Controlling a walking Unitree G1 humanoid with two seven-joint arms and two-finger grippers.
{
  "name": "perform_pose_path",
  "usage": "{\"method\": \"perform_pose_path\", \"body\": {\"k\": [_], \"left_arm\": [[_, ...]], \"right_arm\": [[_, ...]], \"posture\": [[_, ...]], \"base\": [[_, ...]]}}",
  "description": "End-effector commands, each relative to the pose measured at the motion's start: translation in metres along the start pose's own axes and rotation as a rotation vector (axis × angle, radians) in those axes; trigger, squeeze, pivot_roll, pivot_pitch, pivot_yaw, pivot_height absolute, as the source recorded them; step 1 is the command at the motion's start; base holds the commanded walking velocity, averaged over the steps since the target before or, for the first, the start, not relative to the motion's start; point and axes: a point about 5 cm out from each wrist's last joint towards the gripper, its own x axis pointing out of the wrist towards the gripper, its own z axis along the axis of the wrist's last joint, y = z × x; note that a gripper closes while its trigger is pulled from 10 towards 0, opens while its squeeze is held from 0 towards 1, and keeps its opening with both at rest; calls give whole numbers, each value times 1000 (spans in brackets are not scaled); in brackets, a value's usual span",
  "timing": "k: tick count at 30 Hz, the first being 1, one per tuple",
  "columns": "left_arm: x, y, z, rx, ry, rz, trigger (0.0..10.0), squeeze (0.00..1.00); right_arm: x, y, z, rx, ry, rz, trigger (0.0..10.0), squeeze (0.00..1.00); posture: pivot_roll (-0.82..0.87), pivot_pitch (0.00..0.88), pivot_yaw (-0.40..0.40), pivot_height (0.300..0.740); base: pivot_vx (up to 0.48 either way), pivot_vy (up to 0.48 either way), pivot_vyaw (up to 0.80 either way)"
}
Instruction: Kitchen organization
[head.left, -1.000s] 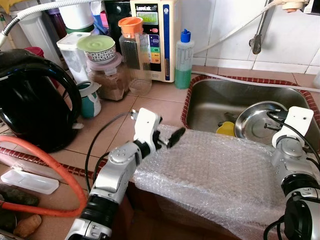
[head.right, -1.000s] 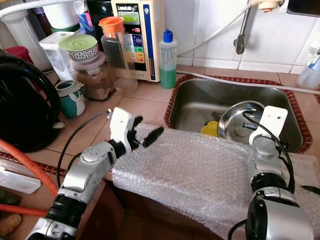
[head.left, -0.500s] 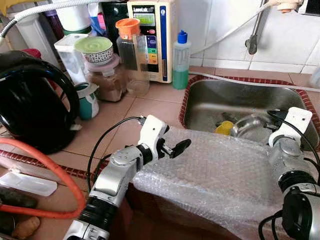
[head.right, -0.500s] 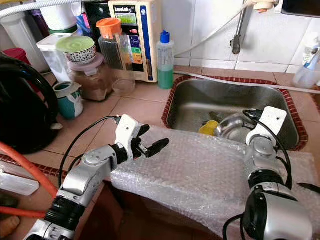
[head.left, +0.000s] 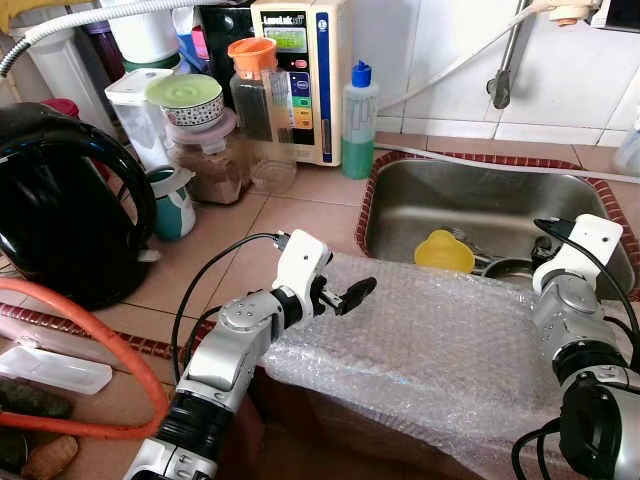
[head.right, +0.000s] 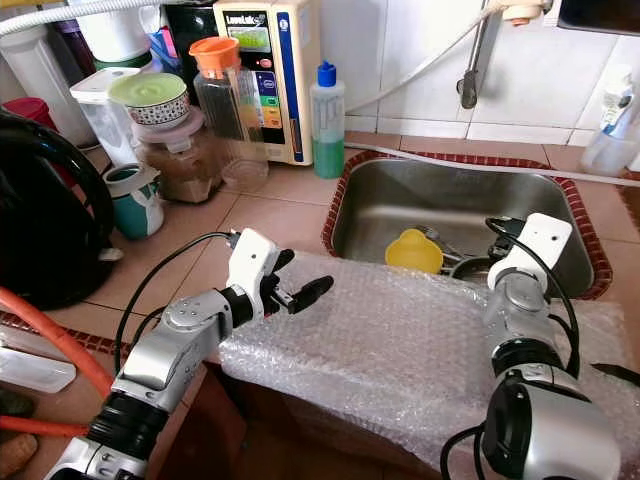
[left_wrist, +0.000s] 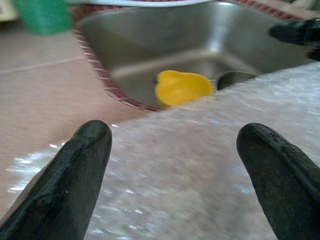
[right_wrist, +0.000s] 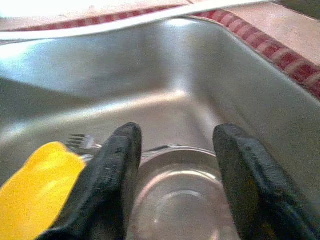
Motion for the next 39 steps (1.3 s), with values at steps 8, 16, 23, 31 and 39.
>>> {"method": "perform_pose_path", "body": {"k": [8, 16, 23, 31, 39], "left_arm": [[-11, 28, 6, -21, -62, 241, 10000, 0], [-22, 41, -1, -113, -117, 412, 10000, 0], [-16, 41, 4, -185, -149, 445, 10000, 0], [-15, 39, 3, -179, -147, 453, 10000, 0], [-15, 35, -2, -214, -152, 461, 10000, 0]], "right_arm": [[-15, 24, -9, -75, -95, 164, 10000, 1000], [-35, 34, 13, -152, -256, 270, 10000, 867], [-50, 59, 26, -106, -296, 335, 10000, 0], [-62, 68, 24, -104, -268, 360, 10000, 0], [-74, 75, 24, -104, -250, 412, 10000, 0]], "posture": [[-14, 0, 112, 740], [-36, 0, 104, 740], [-41, 0, 103, 740], [-41, 0, 100, 740], [-46, 0, 87, 740]], "base": [[0, 0, 0], [0, 0, 0], [0, 0, 0], [0, 0, -358], [0, 0, -660]]}}
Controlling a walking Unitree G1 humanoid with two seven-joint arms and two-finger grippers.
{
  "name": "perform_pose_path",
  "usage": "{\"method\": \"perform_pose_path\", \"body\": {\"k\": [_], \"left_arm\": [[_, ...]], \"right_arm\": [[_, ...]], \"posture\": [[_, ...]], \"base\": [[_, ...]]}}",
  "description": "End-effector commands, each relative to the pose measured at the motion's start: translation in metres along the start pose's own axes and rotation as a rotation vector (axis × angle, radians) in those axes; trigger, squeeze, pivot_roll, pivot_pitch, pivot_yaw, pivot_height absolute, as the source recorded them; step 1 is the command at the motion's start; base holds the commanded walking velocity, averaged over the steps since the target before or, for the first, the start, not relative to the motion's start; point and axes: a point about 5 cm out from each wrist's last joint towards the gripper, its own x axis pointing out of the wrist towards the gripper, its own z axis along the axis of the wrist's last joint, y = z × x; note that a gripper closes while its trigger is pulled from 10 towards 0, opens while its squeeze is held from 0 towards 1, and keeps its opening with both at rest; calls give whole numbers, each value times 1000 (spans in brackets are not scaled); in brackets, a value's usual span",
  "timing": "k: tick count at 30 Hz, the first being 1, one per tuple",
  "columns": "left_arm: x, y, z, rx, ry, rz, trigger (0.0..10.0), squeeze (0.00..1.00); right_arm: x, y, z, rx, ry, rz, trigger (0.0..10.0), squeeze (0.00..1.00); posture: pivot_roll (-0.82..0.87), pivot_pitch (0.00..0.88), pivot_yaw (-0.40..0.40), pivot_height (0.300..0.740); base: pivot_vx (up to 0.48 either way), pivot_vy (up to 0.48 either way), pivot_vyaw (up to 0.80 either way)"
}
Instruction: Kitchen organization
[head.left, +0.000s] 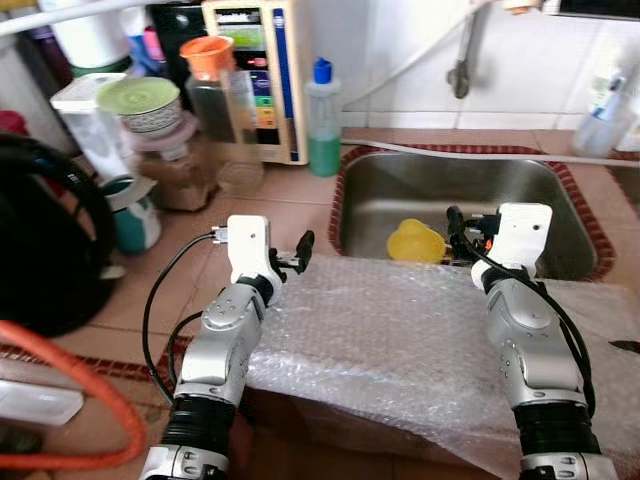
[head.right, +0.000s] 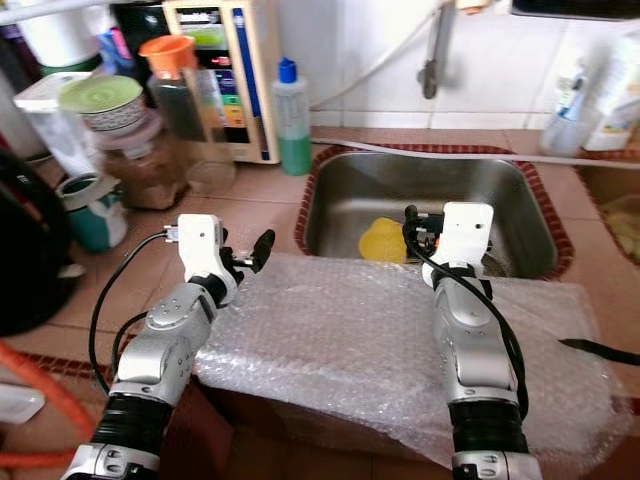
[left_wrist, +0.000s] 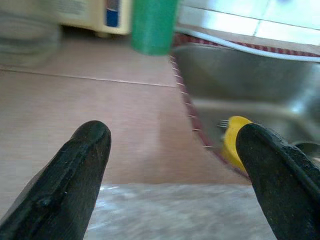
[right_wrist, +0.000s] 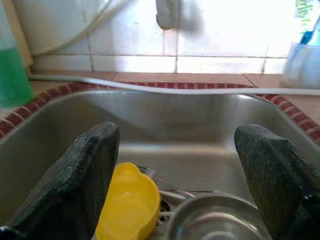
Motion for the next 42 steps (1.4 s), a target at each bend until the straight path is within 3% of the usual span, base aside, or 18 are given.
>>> {"method": "perform_pose_path", "body": {"k": [1, 17, 29, 42], "left_arm": [[-2, 6, 0, 2, -8, 27, 10000, 0], [-3, 5, -4, 19, 21, 4, 10000, 0], [-1, 4, -6, 19, 34, -7, 10000, 0], [-3, 4, -8, 21, 48, -18, 10000, 0]], "right_arm": [[-1, 11, 4, 13, -5, 37, 10000, 0], [0, 23, 10, 21, -11, 82, 10000, 0], [1, 21, 10, 20, -11, 72, 10000, 0], [0, 20, 7, 24, 0, 60, 10000, 0]], "posture": [[-45, 0, 85, 740], [-43, 0, 87, 740], [-54, 0, 93, 740], [-49, 0, 97, 740]], "base": [[0, 0, -544], [0, 0, -64], [0, 0, 0], [0, -263, 0]]}}
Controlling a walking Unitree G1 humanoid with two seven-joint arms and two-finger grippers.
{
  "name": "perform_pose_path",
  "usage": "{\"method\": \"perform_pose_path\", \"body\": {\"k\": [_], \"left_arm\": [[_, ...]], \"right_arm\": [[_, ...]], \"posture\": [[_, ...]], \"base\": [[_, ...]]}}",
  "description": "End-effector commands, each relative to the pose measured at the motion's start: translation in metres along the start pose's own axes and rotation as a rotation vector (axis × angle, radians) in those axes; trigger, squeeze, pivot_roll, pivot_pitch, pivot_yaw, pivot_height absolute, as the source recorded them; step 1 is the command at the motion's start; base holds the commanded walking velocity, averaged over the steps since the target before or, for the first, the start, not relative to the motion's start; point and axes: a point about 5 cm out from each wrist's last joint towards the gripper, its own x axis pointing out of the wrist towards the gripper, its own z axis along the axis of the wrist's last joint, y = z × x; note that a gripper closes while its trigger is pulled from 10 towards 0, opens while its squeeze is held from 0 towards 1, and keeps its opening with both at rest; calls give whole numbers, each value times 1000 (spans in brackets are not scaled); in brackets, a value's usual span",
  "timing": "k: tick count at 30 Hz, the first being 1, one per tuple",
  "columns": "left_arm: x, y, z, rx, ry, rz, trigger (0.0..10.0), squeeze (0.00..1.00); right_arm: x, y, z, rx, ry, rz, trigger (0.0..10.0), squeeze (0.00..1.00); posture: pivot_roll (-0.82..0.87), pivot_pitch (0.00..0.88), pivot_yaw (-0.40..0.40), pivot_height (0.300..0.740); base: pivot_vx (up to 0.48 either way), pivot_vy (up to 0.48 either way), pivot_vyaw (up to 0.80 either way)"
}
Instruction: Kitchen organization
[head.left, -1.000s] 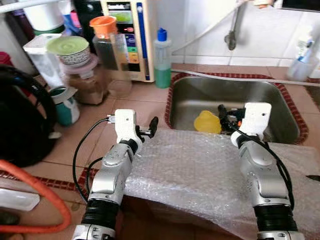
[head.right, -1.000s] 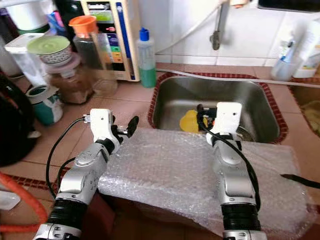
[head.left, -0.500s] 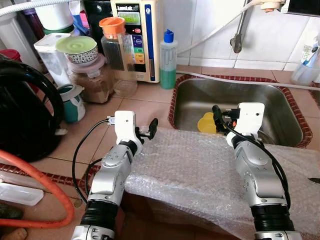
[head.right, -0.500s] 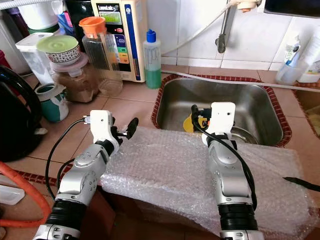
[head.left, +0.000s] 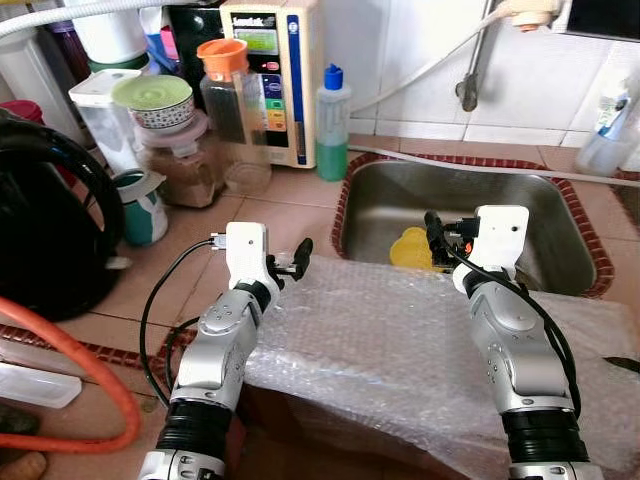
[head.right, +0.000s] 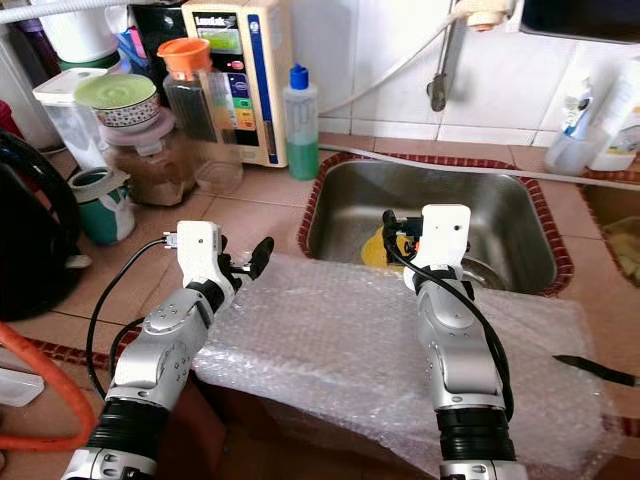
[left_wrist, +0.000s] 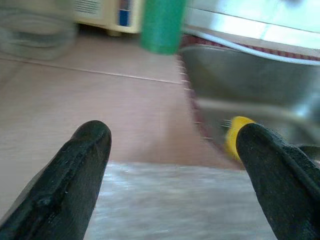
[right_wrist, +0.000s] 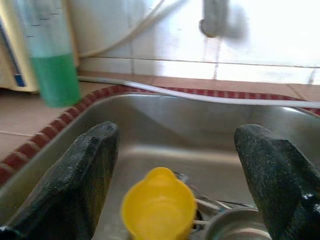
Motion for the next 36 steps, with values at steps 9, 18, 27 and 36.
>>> {"method": "perform_pose_path", "body": {"k": [9, 18, 27, 36], "left_arm": [[0, 0, -1, 12, 15, -6, 10000, 0], [0, 0, -2, 12, 20, -4, 10000, 0], [0, 3, -4, 16, 30, 15, 10000, 0], [-1, 8, -3, -12, 30, 59, 10000, 0]], "right_arm": [[1, 1, 6, 3, -17, -5, 10000, 0], [2, 0, 5, 3, -15, -6, 10000, 0], [3, 0, 4, 3, -11, -5, 10000, 0], [2, 0, 3, 2, -6, -4, 10000, 0]], "posture": [[-48, 0, 99, 740], [-47, 0, 99, 740], [-44, 0, 95, 740], [-43, 0, 91, 740]], "base": [[0, -264, 0], [0, -277, 0], [0, -93, 0], [0, 0, 0]]}}
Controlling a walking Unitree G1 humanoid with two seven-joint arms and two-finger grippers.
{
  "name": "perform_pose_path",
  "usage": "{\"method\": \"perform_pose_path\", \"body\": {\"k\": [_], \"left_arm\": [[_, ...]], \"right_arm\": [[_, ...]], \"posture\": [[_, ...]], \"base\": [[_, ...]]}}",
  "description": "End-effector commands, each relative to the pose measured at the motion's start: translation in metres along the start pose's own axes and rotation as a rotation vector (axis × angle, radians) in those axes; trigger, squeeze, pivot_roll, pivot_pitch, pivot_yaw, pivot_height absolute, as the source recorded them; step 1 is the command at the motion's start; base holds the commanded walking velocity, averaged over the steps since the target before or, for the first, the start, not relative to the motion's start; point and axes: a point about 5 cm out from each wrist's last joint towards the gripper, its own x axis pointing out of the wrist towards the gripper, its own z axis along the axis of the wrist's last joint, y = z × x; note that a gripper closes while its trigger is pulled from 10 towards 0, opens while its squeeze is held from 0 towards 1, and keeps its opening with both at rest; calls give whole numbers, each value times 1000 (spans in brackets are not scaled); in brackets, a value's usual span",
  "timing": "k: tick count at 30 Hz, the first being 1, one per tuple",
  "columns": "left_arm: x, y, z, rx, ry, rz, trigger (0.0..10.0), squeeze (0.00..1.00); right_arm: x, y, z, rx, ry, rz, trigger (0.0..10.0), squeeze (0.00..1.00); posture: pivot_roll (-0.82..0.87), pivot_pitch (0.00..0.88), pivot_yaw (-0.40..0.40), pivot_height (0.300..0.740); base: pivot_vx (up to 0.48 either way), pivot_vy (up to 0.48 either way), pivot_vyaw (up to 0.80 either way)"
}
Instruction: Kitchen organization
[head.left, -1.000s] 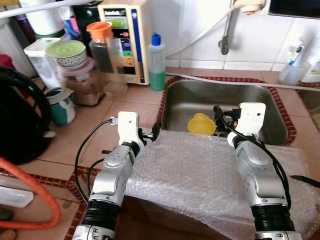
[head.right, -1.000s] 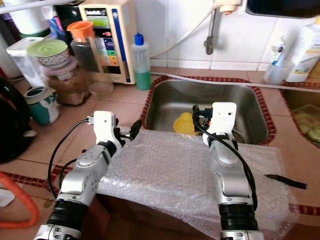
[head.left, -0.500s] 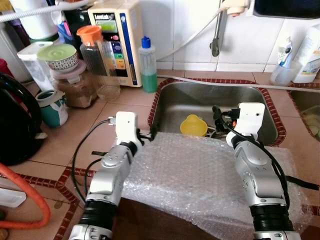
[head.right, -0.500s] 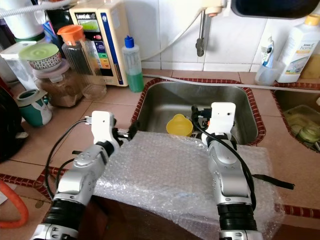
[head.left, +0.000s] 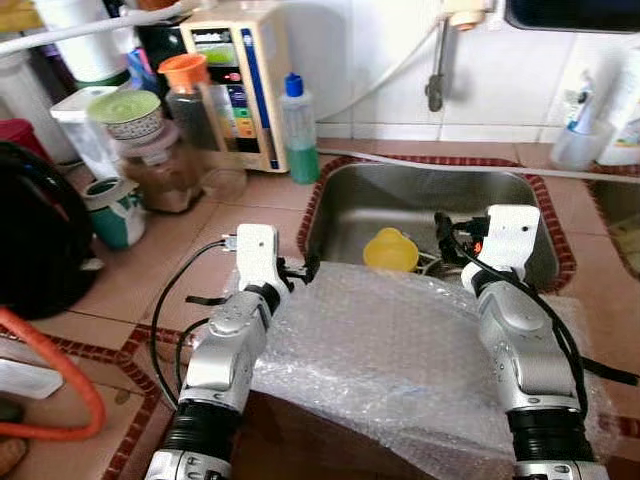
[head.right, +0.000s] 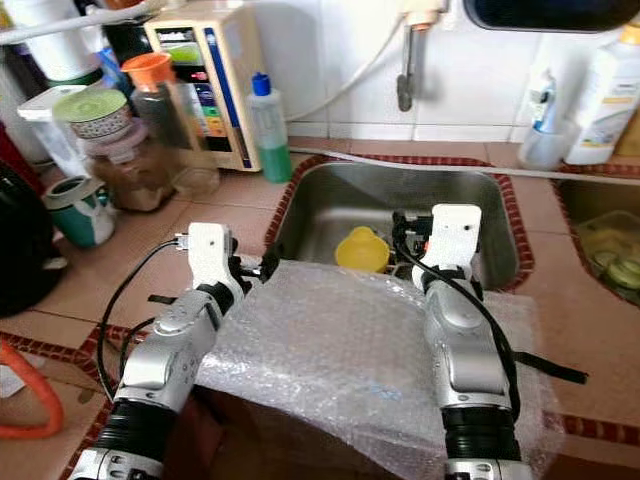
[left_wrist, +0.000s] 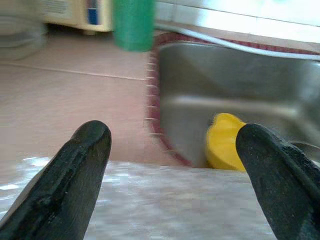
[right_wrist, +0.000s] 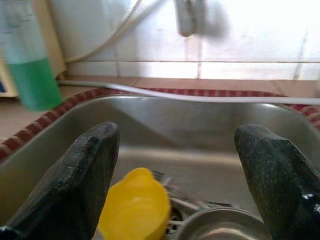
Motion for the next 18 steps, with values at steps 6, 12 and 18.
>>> {"method": "perform_pose_path", "body": {"k": [6, 12, 18], "left_arm": [[0, 9, 4, 0, 1, 26, 10000, 0], [2, 9, 4, -3, 4, 28, 10000, 0], [1, 6, 2, -3, 12, 17, 10000, 0]], "right_arm": [[2, 4, 4, -2, -8, 11, 10000, 0], [2, 4, 4, 0, -8, 10, 10000, 0], [1, 4, 3, 0, -5, 7, 10000, 0]], "posture": [[-41, 0, 90, 740], [-45, 0, 94, 740], [-47, 0, 96, 740]], "base": [[0, 0, 0], [0, 0, 0], [0, 0, 0]]}}
